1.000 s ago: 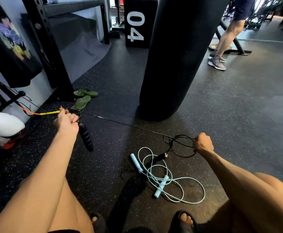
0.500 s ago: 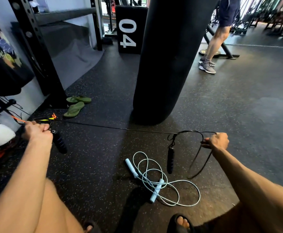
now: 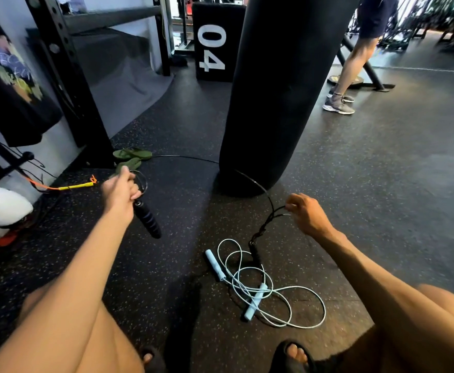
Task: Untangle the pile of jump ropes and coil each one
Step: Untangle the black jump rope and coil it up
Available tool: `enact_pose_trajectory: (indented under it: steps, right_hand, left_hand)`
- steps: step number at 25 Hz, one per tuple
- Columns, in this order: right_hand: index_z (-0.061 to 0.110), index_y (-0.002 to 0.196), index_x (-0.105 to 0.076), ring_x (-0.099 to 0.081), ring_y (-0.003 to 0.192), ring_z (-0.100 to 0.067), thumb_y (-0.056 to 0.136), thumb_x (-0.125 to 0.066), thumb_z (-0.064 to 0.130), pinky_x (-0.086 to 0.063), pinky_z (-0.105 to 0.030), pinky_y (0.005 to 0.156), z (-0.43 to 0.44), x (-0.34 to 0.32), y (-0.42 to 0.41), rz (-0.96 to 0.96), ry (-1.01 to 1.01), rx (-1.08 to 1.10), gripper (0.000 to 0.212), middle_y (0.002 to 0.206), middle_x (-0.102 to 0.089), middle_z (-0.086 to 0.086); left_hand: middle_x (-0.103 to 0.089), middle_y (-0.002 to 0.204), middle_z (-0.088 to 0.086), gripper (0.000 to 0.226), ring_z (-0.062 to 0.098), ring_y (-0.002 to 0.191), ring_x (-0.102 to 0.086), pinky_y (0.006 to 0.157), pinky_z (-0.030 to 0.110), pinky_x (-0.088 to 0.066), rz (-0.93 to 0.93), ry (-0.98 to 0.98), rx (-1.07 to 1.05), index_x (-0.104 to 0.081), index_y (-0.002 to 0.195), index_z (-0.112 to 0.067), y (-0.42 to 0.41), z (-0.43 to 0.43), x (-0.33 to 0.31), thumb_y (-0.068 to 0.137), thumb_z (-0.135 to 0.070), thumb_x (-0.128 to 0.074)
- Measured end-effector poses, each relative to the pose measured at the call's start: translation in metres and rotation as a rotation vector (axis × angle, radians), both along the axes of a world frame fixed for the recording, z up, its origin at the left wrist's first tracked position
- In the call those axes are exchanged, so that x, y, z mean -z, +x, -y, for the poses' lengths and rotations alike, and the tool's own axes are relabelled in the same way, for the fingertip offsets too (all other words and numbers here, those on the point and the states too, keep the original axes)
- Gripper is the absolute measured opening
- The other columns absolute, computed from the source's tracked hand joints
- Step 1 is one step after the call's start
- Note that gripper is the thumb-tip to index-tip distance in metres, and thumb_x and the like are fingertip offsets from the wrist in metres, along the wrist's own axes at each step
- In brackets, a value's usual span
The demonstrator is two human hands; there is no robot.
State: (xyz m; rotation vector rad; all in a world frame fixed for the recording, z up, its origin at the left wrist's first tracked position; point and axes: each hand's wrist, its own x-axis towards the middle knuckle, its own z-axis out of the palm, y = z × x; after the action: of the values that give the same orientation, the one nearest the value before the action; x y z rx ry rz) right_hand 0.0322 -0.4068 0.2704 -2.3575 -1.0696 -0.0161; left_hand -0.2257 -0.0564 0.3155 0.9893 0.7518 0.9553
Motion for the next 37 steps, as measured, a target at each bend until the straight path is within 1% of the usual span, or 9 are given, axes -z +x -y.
enact_pose_trajectory:
  steps: [3,8,12,16,21,24,27,32,37]
  right_hand:
    - [0.023,0.092,-0.070,-0.049,0.087,-0.026,0.093,-0.061,0.025,-0.039,-0.037,0.072,-0.005,-0.003,-0.004,0.350,-0.189,0.017,0.009,0.088,-0.053,-0.004]
    - [0.029,0.101,-0.071,-0.045,0.101,-0.026,0.089,-0.060,0.026,-0.037,-0.039,0.085,-0.012,-0.001,-0.019,0.497,-0.319,0.078,0.016,0.103,-0.055,-0.002]
    - [0.012,0.141,-0.046,-0.055,0.124,-0.028,0.089,-0.063,0.013,-0.044,-0.040,0.105,-0.027,-0.001,-0.031,-0.060,-0.021,-0.101,0.055,0.131,-0.060,-0.012]
    - [0.019,0.148,-0.033,-0.055,0.125,-0.018,0.092,-0.065,0.033,-0.045,-0.036,0.106,-0.050,-0.011,-0.054,-0.217,0.084,-0.166,0.066,0.136,-0.057,-0.007]
    - [0.015,0.118,-0.057,-0.069,0.090,-0.013,0.104,-0.042,0.035,-0.055,-0.038,0.086,-0.078,-0.013,-0.081,-0.318,0.217,-0.221,0.029,0.098,-0.073,-0.003]
    - [0.013,0.097,-0.056,-0.068,0.065,-0.013,0.105,-0.036,0.035,-0.056,-0.043,0.073,-0.087,-0.008,-0.083,-0.380,0.205,-0.169,0.031,0.071,-0.071,-0.003]
    - [0.008,0.095,-0.054,-0.067,0.071,-0.027,0.105,-0.037,0.035,-0.053,-0.046,0.076,-0.092,-0.006,-0.084,-0.348,0.034,-0.147,0.033,0.075,-0.069,-0.010]
    - [0.011,0.097,-0.044,-0.068,0.080,-0.037,0.103,-0.043,0.028,-0.054,-0.045,0.076,-0.099,0.004,-0.099,-0.392,-0.175,-0.217,0.017,0.084,-0.068,-0.019]
    - [0.015,0.094,-0.033,-0.058,0.053,-0.025,0.097,-0.051,0.013,-0.051,-0.041,0.060,-0.095,0.008,-0.111,-0.407,-0.076,-0.206,0.018,0.073,-0.066,-0.015]
  left_hand:
    - [-0.027,0.038,-0.014,0.035,0.000,0.032,-0.022,0.035,0.016,-0.018,-0.086,0.101,0.136,-0.046,0.070,-0.011,0.010,0.018,0.001,0.103,-0.023,-0.046]
    - [-0.024,0.046,-0.012,0.034,0.003,0.038,-0.020,0.039,0.018,-0.017,-0.030,0.103,0.336,-0.046,0.071,-0.012,0.019,0.040,-0.004,0.103,-0.025,-0.046]
    - [-0.021,0.049,-0.010,0.033,0.004,0.040,-0.017,0.040,0.020,-0.016,0.048,0.109,0.517,-0.045,0.070,-0.014,0.023,0.051,-0.018,0.102,-0.026,-0.047]
    - [-0.016,0.051,-0.008,0.035,0.004,0.041,-0.016,0.042,0.022,-0.012,0.045,0.122,0.693,-0.044,0.069,-0.013,0.030,0.078,-0.029,0.102,-0.023,-0.044]
    - [-0.015,0.052,-0.007,0.035,0.005,0.041,-0.016,0.044,0.023,-0.011,-0.002,0.109,0.744,-0.044,0.068,-0.013,0.041,0.103,-0.025,0.102,-0.022,-0.045]
    - [-0.014,0.052,-0.008,0.035,0.006,0.043,-0.014,0.046,0.024,-0.013,0.027,-0.013,0.819,-0.044,0.068,-0.015,0.041,0.106,-0.024,0.101,-0.025,-0.046]
    - [-0.012,0.056,-0.007,0.031,0.008,0.047,-0.011,0.048,0.024,-0.016,0.176,-0.229,0.906,-0.046,0.073,-0.013,0.040,0.112,-0.026,0.101,-0.025,-0.040]
    - [-0.034,0.062,-0.003,0.026,0.010,0.053,-0.032,0.063,0.025,-0.029,0.442,-0.355,0.650,-0.054,0.091,-0.006,0.051,0.118,-0.023,0.103,-0.017,-0.034]
    - [-0.057,0.065,0.005,0.025,0.018,0.060,-0.056,0.067,0.029,-0.049,0.387,-0.182,0.250,-0.057,0.089,-0.002,0.057,0.101,-0.019,0.104,-0.009,-0.037]
